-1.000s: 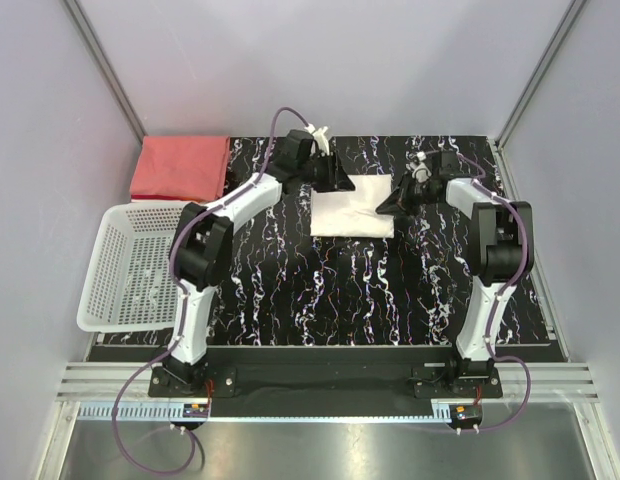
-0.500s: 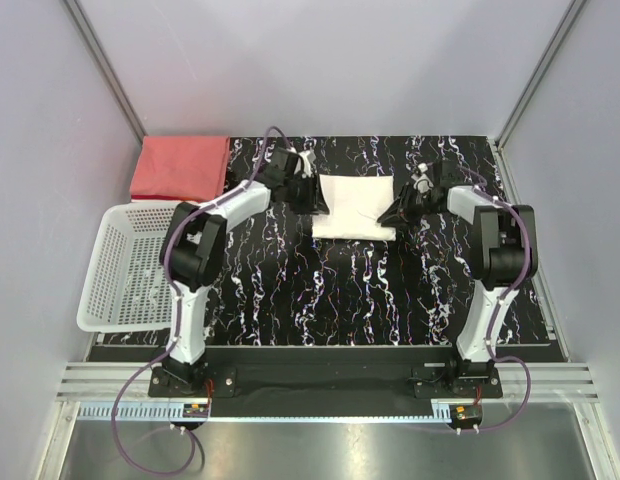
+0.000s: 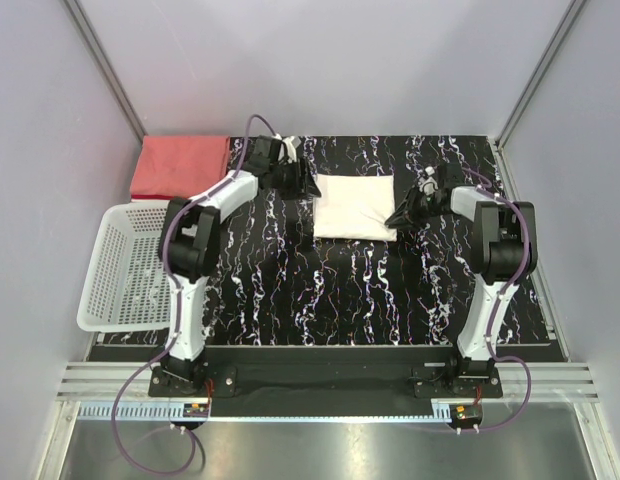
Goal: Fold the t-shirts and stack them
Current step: Fold the tshirt
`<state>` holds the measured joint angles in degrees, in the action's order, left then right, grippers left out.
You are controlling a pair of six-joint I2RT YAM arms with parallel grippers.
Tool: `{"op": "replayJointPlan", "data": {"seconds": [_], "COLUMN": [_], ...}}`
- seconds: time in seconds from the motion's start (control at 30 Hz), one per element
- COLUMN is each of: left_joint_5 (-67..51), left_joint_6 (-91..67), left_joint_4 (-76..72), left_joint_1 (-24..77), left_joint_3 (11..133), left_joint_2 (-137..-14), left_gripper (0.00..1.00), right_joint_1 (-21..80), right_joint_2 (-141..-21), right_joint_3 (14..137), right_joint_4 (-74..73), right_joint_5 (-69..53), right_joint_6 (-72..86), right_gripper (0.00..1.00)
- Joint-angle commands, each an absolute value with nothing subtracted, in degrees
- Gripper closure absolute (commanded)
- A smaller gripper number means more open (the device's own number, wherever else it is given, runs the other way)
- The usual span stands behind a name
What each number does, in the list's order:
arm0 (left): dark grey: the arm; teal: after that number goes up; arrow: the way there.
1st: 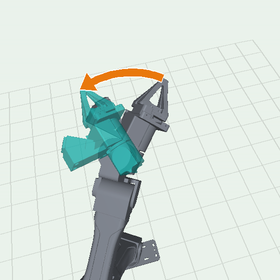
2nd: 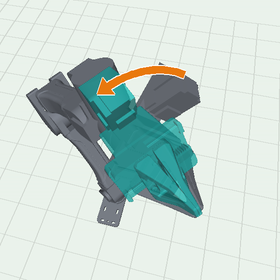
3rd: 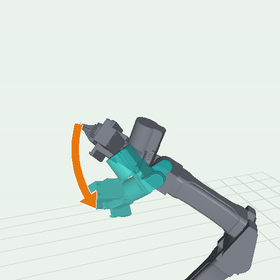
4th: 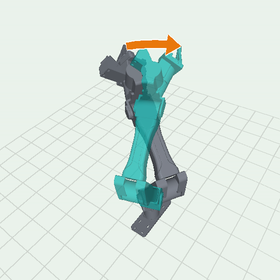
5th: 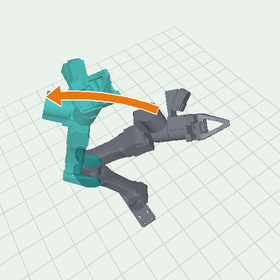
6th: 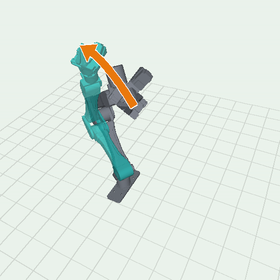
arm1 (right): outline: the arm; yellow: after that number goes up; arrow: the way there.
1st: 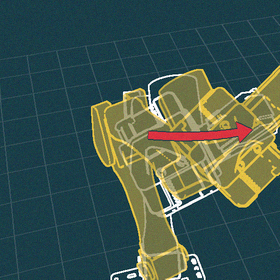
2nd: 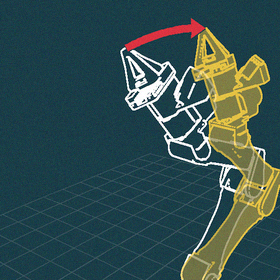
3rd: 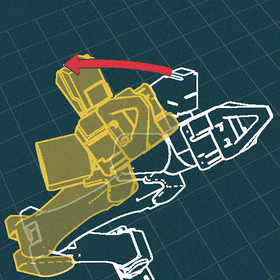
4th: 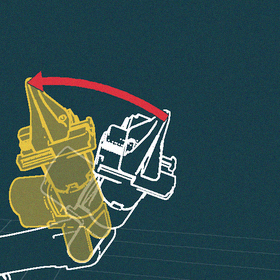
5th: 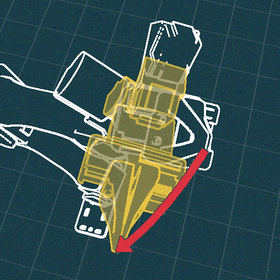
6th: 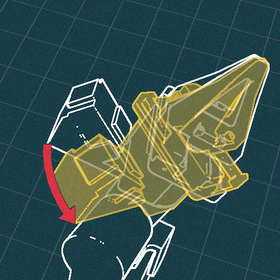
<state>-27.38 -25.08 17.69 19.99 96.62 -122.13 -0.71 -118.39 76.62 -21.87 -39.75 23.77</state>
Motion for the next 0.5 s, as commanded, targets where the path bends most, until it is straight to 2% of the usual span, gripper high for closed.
{"op": "replayJointPlan", "data": {"seconds": [0.0,0.17,0.23,0.3,0.47], "left_joint_5": [-31.90,-31.46,-31.55,-31.73,-33.05], "left_joint_6": [-25.84,-26.63,-27.16,-28.20,-31.46], "left_joint_4": [16.08,16.08,15.39,14.68,10.38], "left_joint_1": [19.95,19.07,18.63,18.72,18.72], "left_joint_3": [101.50,106.07,106.96,107.58,105.66], "left_joint_2": [-127.87,-133.76,-134.91,-136.31,-137.72], "left_gripper": [0.43,0.43,0.43,0.42,0.42], "right_joint_1": [-1.58,-1.76,-1.76,-1.67,-1.58], "right_joint_2": [-119.01,-117.34,-114.79,-111.63,-104.25], "right_joint_3": [78.13,79.10,78.93,78.58,74.27], "right_joint_4": [-23.81,-26.81,-26.81,-26.02,-23.29], "right_joint_5": [-32.71,-34.27,-35.94,-37.79,-37.97], "right_joint_6": [21.10,20.39,21.00,22.76,27.06], "right_gripper": [0.73,0.69,0.67,0.60,0.56]}}
